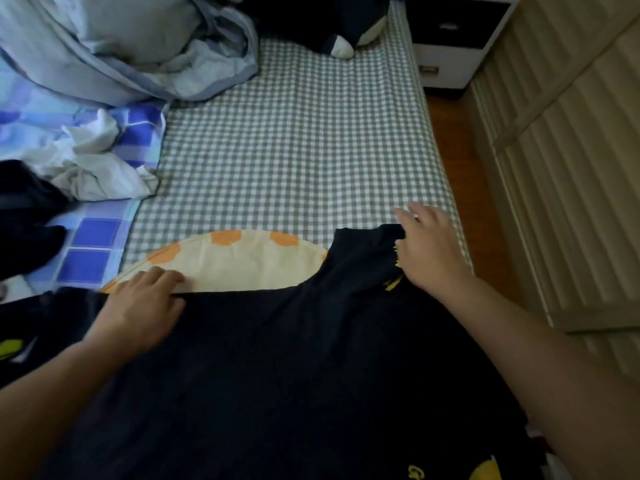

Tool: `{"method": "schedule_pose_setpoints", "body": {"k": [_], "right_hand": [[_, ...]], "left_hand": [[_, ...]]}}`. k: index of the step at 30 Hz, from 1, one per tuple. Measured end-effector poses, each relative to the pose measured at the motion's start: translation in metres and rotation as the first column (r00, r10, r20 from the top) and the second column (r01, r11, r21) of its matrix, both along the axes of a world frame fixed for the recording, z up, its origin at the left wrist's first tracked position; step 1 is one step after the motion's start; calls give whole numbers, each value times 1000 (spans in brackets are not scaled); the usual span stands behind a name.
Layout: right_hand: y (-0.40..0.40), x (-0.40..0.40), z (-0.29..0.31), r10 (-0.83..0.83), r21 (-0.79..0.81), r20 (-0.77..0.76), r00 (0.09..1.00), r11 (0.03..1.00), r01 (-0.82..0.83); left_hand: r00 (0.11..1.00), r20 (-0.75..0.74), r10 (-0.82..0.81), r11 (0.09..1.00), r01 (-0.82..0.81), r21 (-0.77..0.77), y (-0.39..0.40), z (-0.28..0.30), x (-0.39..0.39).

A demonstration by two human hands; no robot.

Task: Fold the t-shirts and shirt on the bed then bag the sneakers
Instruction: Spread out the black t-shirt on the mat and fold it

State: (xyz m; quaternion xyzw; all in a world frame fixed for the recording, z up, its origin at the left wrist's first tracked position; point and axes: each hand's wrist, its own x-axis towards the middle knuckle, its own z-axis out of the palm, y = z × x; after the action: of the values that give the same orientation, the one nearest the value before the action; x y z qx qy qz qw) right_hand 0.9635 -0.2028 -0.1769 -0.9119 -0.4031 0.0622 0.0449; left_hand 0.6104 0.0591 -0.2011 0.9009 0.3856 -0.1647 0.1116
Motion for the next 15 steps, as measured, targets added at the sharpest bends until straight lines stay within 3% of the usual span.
{"method": "schedule_pose_setpoints", "body": {"k": [1, 3, 6, 9, 12, 15], "right_hand": [[11, -7, -7, 123, -45, 0, 992, 991, -123], [34, -12, -24, 213, -165, -81, 974, 960, -224], [63, -7, -37, 93, -409, -213, 973, 896, -175], [82, -5, -25, 38, -553, -201, 979, 821, -145], [77, -9, -6, 79, -476, -172, 982, 866, -153], [41, -26, 23, 133, -193, -87, 987, 970, -147]], "left_hand": [[996, -82, -18, 999, 21, 36, 14, 0, -20], [973, -221, -61, 992, 83, 93, 37, -3, -50], [950, -298, -93, 980, 140, 139, 54, -7, -65], [942, -305, -140, 959, 206, 196, 62, -4, -71], [959, -187, -213, 923, 260, 283, 62, 8, -84], [949, -33, -314, 876, 303, 375, 51, 31, -106]]}}
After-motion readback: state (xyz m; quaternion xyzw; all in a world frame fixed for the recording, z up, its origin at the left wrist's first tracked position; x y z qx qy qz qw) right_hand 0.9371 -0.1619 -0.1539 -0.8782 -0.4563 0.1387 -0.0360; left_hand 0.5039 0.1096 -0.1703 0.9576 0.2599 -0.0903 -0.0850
